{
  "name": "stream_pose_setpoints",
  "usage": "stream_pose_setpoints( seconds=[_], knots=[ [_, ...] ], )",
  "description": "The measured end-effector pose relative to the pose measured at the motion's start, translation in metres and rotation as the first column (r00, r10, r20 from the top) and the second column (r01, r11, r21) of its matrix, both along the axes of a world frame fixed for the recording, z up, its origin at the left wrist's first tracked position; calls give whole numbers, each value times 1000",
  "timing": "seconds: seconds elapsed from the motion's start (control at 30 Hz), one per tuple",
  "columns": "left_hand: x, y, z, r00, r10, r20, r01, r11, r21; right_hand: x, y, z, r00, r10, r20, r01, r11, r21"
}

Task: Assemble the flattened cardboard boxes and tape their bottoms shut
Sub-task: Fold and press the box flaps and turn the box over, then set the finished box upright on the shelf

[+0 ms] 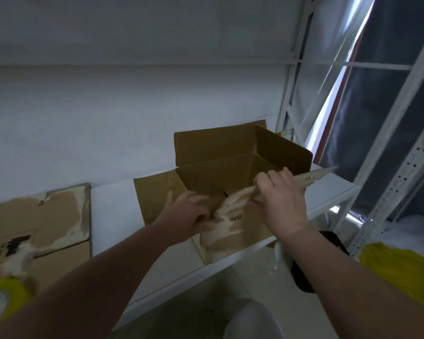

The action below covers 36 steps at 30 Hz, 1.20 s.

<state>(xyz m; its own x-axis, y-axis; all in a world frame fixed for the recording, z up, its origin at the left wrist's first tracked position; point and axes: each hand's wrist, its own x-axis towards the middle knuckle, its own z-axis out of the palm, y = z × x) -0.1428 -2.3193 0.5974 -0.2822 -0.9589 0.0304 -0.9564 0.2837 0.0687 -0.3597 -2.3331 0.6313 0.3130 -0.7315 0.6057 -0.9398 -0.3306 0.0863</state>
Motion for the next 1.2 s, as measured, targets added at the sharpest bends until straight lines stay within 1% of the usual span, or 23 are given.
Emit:
stream_pose_setpoints(
  seconds=[0.03,0.07,0.1,0.13,0.17,0.2,0.23,0.27,0.33,0.37,0.43,0.47,0.53,0.57,0.67,0.73,0.83,0.9,0.93,0.97,1.03,1.1,1.2],
  knots=[
    [0,-3,5,989,133,-58,-135,991,-24,-5,-2,0,999,-31,20,30,999,11],
    [1,-5,9,947,298,-117,-307,949,-68,-9,-4,0,997,-64,30,63,998,29],
    [3,-6,14,851,479,-214,-503,861,-72,-13,-6,-1,995,-95,28,94,995,42],
    [6,-8,18,687,621,-378,-664,747,20,-16,-8,-3,993,-117,23,116,993,29],
    [9,-9,21,457,693,-558,-724,654,220,-20,-10,-6,991,-132,20,132,991,9],
    [10,-9,25,196,686,-700,-636,633,442,-23,-11,-8,990,-141,21,141,990,-9],
    [10,-10,27,1,647,-763,-470,674,570,-27,-12,-10,989,-148,19,149,989,-19],
    [6,-10,30,-77,618,-782,-331,724,605,-30,-14,-14,988,-155,19,156,987,-41],
    [-9,-10,40,-39,525,-850,-158,837,524,-34,-18,-17,985,-169,19,170,982,-85],
    [-16,-15,46,-31,480,-877,-114,870,480,-36,-21,-18,986,-165,20,166,981,-101],
    [-26,-28,58,-27,464,-885,-87,881,465,-39,-29,-16,993,-120,18,122,986,-111],
    [-29,-33,64,-43,470,-882,-71,879,472,-40,-33,-15,995,-101,13,101,991,-93],
    [-41,-45,68,-36,467,-883,-29,883,468,-40,-40,-12,995,-99,-30,98,995,-33],
    [-50,-49,68,-47,451,-891,4,892,451,-39,-43,-10,994,-95,-53,95,996,-2],
    [-84,-66,61,-127,395,-910,89,918,386,-33,-50,-6,989,-74,-127,89,989,120],
    [-107,-82,54,-172,383,-908,104,923,369,-37,-62,-12,983,-104,-149,138,961,241],
    [-130,-110,44,-260,394,-882,77,918,388,-51,-79,-20,967,-231,-111,254,916,311],
    [-139,-131,39,-335,425,-841,131,905,405,-61,-93,-29,960,-267,-81,277,884,377],
    [-143,-142,38,-353,451,-820,174,893,416,-65,-100,-34,962,-266,-68,269,862,429],
    [-146,-153,37,-345,477,-808,213,878,428,-68,-109,-38,962,-268,-44,256,839,480],
    [-149,-174,35,-281,523,-805,264,848,460,-74,-129,-46,959,-283,-1,238,805,543],
    [-151,-196,33,-213,545,-811,289,828,481,-80,-151,-51,954,-301,0,251,796,550],
    [-156,-218,28,-110,542,-833,264,824,501,-88,-181,-57,932,-362,-30,316,766,559]
  ],
)
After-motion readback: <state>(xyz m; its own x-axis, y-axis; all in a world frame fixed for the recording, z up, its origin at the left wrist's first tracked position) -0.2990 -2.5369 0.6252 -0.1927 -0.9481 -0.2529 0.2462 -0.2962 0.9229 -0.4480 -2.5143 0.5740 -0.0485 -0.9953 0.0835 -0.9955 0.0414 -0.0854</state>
